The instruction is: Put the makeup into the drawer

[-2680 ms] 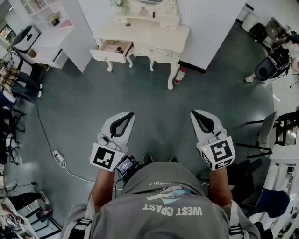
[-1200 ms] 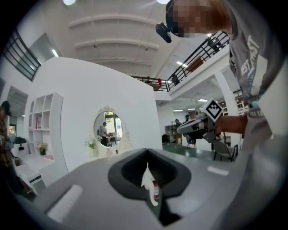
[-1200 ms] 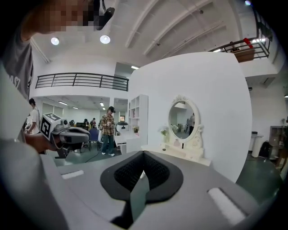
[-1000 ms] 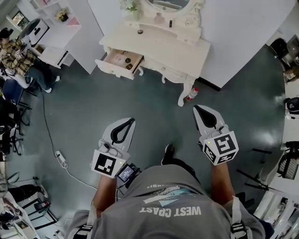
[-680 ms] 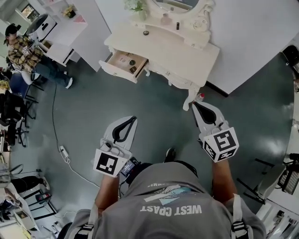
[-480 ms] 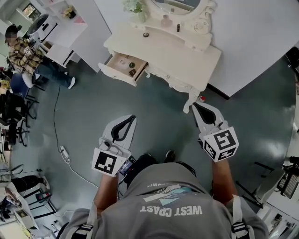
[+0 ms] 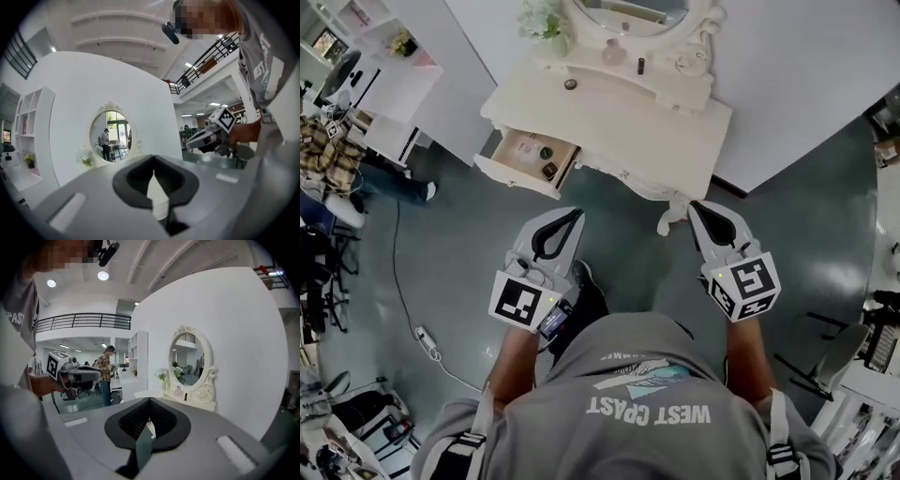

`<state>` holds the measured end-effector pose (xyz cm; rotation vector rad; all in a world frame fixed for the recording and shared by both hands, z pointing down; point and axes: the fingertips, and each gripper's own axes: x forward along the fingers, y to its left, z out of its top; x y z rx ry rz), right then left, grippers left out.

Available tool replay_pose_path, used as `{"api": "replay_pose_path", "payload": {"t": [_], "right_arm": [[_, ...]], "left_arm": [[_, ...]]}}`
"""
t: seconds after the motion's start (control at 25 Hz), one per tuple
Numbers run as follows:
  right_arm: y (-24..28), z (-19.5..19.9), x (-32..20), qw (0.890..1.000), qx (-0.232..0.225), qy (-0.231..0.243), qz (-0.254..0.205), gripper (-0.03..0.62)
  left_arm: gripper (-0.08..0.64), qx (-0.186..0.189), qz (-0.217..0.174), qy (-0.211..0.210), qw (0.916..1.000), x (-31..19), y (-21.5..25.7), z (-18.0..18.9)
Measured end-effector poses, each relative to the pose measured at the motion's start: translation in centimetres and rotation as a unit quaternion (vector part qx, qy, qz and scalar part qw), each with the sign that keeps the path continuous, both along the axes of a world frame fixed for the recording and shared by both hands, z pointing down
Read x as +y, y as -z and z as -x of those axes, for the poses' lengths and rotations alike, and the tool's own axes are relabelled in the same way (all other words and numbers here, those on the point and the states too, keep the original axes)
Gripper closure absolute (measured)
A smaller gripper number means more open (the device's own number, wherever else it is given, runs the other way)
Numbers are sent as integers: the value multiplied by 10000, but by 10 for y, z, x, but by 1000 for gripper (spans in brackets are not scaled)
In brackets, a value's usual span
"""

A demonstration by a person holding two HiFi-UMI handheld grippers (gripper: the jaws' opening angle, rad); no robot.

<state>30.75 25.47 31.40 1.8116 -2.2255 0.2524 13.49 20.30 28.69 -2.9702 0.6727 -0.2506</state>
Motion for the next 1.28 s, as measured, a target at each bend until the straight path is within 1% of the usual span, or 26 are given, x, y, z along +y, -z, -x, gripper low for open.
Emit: {"api": "replay_pose_path", "payload": {"t": [0.12, 0.32, 0.52, 0.68, 0.88, 1.08, 1.28], "right_arm": [[1, 0, -44, 9996, -86, -276, 51, 591], [4, 9, -116, 9984, 3, -551, 84, 590], [4, 19, -172, 9968, 63, -795, 79, 589], [11, 15, -214, 9959, 145, -890, 54, 589], [12, 3, -255, 9968, 217, -767, 44, 589], [-1, -20, -303, 9985, 114, -543, 14, 589], [-5, -51, -345, 9995, 160, -278, 4, 589]], "left_arm": [[558, 7, 3, -214, 9998, -56, 4, -2], [558, -15, -98, -531, 9985, -137, 10, 4], [557, 70, -75, -679, 9976, -197, 9, 19], [558, 145, -53, -707, 9974, -236, 14, 24], [558, 50, -44, -498, 9987, -271, 11, 27], [558, -105, -13, -81, 9999, -302, -3, 21], [558, -193, -26, 409, 9990, -323, -1, 13]]}}
